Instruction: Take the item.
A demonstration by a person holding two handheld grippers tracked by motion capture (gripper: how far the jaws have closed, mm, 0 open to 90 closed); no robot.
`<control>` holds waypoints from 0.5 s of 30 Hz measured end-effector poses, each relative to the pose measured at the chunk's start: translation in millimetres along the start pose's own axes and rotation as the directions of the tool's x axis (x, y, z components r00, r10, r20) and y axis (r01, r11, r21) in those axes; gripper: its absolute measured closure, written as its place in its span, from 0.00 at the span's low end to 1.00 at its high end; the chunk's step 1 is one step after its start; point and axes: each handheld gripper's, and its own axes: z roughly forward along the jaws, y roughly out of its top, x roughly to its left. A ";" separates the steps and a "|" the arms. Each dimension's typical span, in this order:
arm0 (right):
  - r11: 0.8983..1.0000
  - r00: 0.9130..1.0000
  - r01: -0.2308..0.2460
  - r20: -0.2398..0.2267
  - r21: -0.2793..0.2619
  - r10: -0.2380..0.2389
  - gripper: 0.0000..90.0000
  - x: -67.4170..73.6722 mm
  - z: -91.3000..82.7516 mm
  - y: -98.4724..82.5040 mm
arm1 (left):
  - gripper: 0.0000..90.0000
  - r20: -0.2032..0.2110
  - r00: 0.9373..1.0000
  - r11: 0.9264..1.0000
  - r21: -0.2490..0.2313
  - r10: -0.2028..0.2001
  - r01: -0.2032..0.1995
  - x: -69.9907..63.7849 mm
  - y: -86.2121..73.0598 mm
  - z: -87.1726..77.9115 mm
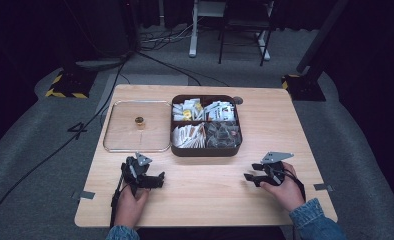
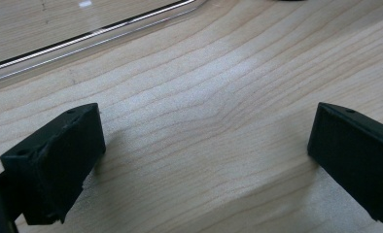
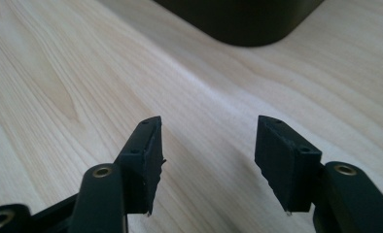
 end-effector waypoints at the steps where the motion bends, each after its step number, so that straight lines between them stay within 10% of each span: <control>1: 1.000 1.000 -0.013 0.000 -0.006 0.013 0.49 -1.7 -2.9 3.1 | 0.00 0.000 1.000 1.000 0.000 0.000 0.000 0.0 0.0 0.0; 15: 0.996 0.998 -0.059 -0.032 -0.072 0.057 0.56 -24.6 -28.0 58.6 | 0.00 0.000 1.000 1.000 -0.003 -0.006 0.006 -0.1 -2.3 -1.6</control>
